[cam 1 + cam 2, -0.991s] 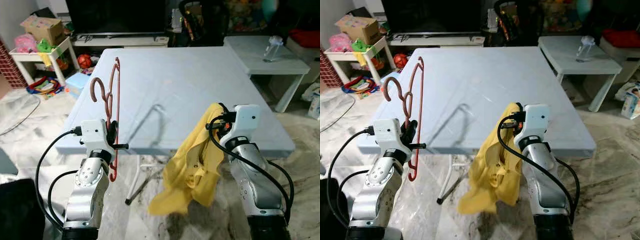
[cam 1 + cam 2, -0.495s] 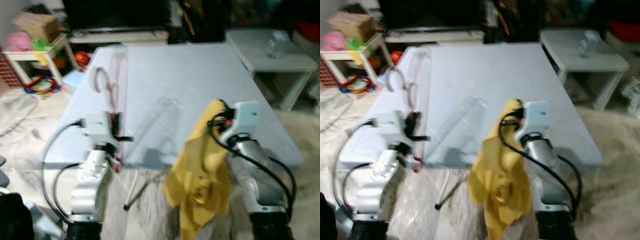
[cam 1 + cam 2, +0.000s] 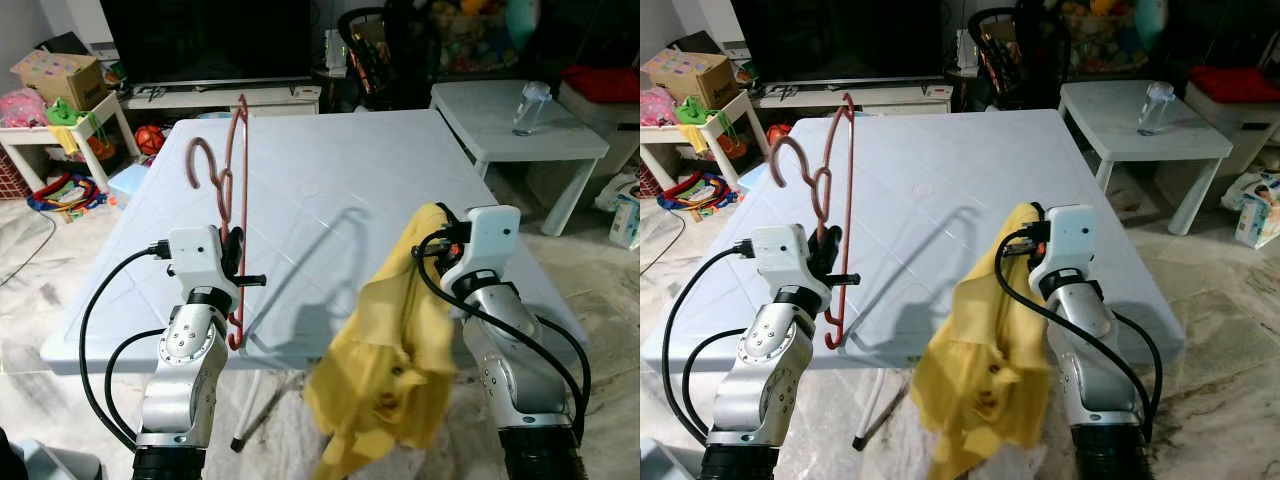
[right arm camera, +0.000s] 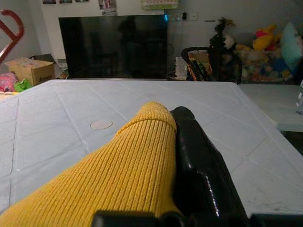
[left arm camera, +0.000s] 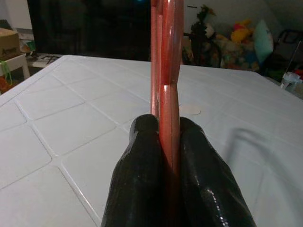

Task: Hang hanger

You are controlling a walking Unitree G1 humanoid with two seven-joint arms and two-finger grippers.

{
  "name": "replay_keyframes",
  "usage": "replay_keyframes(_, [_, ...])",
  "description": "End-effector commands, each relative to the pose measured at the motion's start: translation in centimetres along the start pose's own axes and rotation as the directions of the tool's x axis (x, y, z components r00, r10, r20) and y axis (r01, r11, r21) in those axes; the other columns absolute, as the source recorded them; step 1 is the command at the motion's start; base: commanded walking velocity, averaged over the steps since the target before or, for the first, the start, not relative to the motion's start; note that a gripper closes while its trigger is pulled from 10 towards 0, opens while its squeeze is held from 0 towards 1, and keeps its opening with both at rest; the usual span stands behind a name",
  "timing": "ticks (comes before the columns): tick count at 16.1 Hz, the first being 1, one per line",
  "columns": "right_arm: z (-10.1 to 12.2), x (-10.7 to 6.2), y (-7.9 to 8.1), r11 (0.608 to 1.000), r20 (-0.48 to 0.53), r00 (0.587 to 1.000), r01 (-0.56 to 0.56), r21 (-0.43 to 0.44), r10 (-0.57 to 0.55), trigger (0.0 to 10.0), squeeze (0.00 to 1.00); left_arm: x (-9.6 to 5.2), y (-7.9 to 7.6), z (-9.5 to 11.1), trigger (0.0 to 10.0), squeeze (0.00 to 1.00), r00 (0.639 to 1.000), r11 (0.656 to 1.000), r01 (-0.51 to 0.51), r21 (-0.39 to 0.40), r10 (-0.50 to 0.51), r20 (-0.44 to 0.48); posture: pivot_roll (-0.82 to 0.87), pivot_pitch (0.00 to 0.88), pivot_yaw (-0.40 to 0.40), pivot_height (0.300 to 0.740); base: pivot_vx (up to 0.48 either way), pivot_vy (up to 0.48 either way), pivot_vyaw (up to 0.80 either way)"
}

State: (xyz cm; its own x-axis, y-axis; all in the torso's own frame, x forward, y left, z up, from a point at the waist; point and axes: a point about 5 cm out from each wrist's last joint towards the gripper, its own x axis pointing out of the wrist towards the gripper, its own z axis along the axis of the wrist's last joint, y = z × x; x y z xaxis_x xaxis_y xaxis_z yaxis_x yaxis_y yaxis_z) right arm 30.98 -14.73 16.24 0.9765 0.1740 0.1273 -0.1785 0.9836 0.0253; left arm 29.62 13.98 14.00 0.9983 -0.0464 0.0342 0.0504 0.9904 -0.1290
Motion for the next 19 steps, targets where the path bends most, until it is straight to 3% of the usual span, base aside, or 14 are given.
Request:
replay_keyframes(1, [0.9,0.4,1.0,0.999,0.047,0.998,-0.038,0.007,0.037,10.0,0.0,-0.1,1.1,0.0,10.0,0.0,0.999,0.999,-0.042,0.016,0.042,-0.007,-0.01,0.02,0.003,0.74,0.0,0.247,0.0])
replay_keyframes(7, [0.9,0.9,1.7,0.996,0.037,0.996,-0.083,0.024,0.082,10.0,0.0,0.0,1.2,-0.1,10.0,0.0,0.997,0.996,-0.074,0.041,0.074,-0.009,0.0,0.013,0.001,0.74,0.0,0.04,0.0])
replay_keyframes(9, [1.7,2.5,2.3,0.992,0.048,0.995,-0.093,0.085,0.09,10.0,0.0,0.1,1.1,-0.1,10.0,0.0,0.997,0.997,-0.071,0.043,0.072,-0.009,0.0,0.013,0.0,0.74,0.0,0.0,0.0])
replay_keyframes(11, [2.7,4.7,3.2,0.971,0.058,0.994,-0.099,0.218,0.088,10.0,0.0,0.1,1.0,-0.1,10.0,0.0,0.998,0.997,-0.068,0.041,0.068,-0.009,0.0,0.013,-0.002,0.74,0.0,0.0,0.0])
replay_keyframes(13, [4.6,7.7,4.7,0.964,0.1,0.988,-0.137,0.23,0.117,10.0,0.0,0.1,0.5,-0.1,10.0,0.0,0.998,0.997,-0.063,0.033,0.064,-0.006,0.02,0.007,-0.017,0.74,0.0,0.0,0.0])
replay_keyframes(15, [5.5,9.0,5.3,0.958,0.115,0.986,-0.149,0.246,0.124,10.0,0.0,0.0,0.3,-0.1,10.0,0.0,0.998,0.998,-0.062,0.032,0.062,-0.003,0.04,0.006,-0.026,0.74,0.0,0.0,0.0])
replay_keyframes(17, [9.0,11.8,6.4,0.947,0.158,0.979,-0.17,0.272,0.13,10.0,0.0,-0.4,0.3,0.1,10.0,0.0,0.998,0.997,-0.065,0.034,0.065,0.011,0.07,0.0,-0.054,0.74,0.0,0.0,0.0])
replay_keyframes(19, [11.6,12.9,6.4,0.948,0.198,0.973,-0.17,0.27,0.118,10.0,0.0,-0.7,0.6,0.1,10.0,0.0,0.995,0.995,-0.095,0.038,0.095,0.017,0.09,0.0,-0.079,0.74,0.0,0.0,0.0])
